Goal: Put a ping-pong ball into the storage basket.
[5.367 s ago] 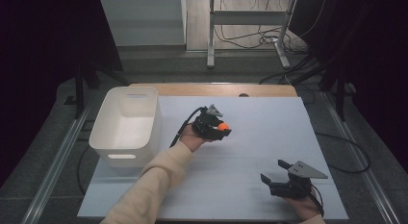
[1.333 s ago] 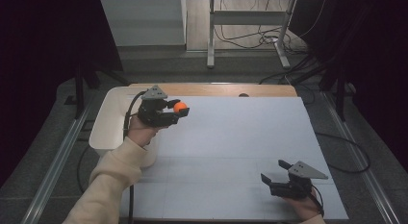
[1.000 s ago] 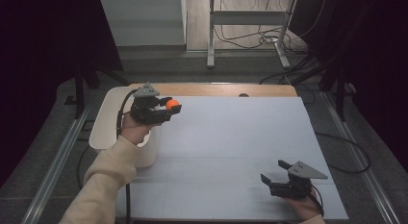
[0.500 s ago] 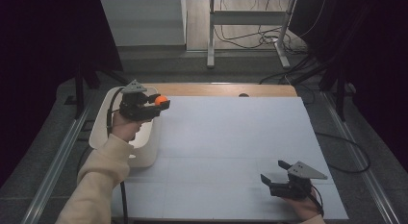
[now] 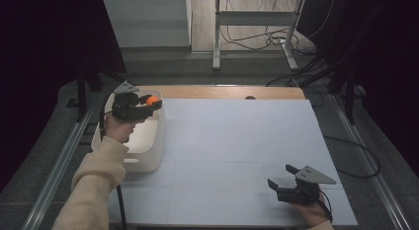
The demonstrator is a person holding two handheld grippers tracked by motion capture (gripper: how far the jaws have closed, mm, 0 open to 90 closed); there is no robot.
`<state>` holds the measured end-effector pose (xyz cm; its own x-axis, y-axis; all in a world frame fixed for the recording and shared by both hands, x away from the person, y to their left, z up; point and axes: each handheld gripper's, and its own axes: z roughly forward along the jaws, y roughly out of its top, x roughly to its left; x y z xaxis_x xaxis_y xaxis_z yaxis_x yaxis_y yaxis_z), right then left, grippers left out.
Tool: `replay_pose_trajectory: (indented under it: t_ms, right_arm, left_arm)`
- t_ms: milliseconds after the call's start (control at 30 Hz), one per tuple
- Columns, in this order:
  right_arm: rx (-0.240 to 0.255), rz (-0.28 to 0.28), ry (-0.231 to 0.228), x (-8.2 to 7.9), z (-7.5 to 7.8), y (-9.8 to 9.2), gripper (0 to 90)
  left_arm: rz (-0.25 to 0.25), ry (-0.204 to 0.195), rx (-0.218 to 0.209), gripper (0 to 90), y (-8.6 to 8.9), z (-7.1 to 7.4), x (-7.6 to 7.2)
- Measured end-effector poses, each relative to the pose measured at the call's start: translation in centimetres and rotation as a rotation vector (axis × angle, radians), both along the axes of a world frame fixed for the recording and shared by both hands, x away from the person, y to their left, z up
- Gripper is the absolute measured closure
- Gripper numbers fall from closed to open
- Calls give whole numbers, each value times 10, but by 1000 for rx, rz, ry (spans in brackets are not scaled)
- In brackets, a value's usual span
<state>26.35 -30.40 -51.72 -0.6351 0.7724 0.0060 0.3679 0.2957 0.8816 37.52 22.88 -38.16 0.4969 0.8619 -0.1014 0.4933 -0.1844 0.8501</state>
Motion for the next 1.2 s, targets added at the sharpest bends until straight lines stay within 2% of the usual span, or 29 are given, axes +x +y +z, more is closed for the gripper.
replay_pose_trajectory:
  t_ms: [367,533,867,933,1033,1200]
  right_arm:
    - [0,-1,1,0,0,0,122]
    - [-1,-1,1,0,0,0,121]
    - [1,-1,1,0,0,0,122]
    - [1,-1,1,0,0,0,122]
    - [1,-1,2,0,0,0,122]
    - [1,-1,3,0,0,0,121]
  left_arm:
    - [54,21,2,503,15,-7,6]
    - [73,17,24,503,17,-8,7]
    - [82,73,43,500,15,-18,20]
    - [97,106,57,500,17,-22,26]
    - [99,139,54,499,18,-25,30]
    - [94,148,55,498,16,-25,30]
